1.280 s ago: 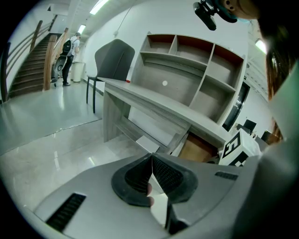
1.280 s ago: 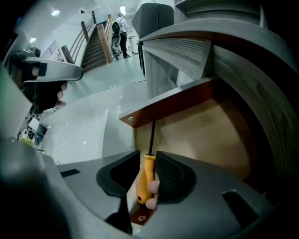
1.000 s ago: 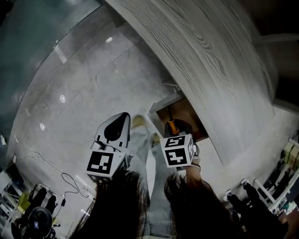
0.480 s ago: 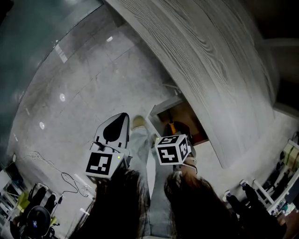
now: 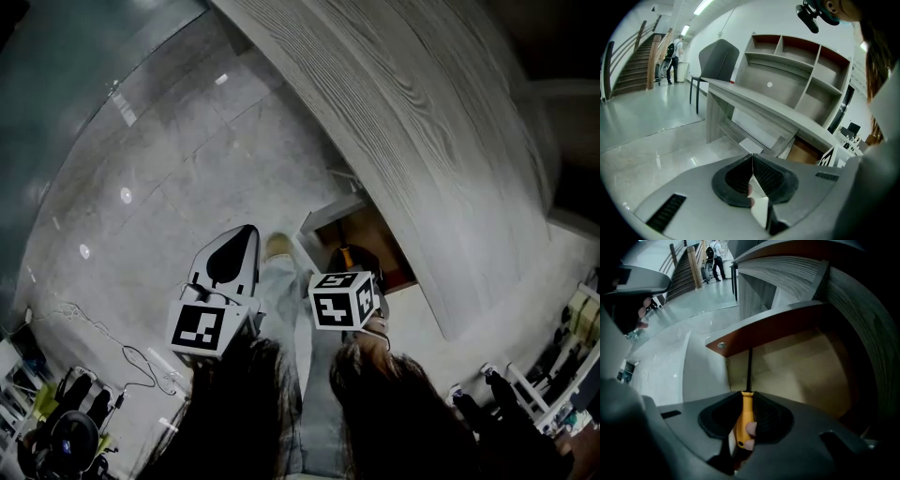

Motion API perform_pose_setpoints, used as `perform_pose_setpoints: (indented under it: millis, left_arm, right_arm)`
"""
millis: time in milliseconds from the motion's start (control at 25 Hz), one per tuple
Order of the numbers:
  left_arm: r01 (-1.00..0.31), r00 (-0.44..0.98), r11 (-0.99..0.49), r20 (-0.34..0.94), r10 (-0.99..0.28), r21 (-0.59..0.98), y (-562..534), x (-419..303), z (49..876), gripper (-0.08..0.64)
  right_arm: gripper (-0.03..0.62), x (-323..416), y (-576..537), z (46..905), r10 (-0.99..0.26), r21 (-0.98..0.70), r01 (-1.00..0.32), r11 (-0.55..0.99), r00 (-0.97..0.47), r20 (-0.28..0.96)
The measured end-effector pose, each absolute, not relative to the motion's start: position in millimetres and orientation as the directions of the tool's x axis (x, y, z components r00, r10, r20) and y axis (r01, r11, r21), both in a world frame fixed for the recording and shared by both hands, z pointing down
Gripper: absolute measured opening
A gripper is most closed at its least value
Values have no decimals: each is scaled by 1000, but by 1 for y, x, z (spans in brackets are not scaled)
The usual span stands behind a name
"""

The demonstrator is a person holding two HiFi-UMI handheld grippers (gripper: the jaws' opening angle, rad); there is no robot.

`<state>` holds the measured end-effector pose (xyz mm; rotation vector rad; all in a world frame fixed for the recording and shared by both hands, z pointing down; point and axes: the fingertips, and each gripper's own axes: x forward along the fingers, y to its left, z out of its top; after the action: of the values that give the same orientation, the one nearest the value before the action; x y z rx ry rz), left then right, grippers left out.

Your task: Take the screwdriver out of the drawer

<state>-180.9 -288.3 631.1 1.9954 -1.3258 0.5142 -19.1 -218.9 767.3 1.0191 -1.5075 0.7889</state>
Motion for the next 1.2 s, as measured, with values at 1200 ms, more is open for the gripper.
perform_pose_setpoints:
  millis: [1200]
  left_arm:
    - [-930, 366, -239, 619, -695, 280, -252, -145, 603, 18]
  right_arm:
    - [89, -8, -230, 707, -337, 0, -910, 415, -154, 929]
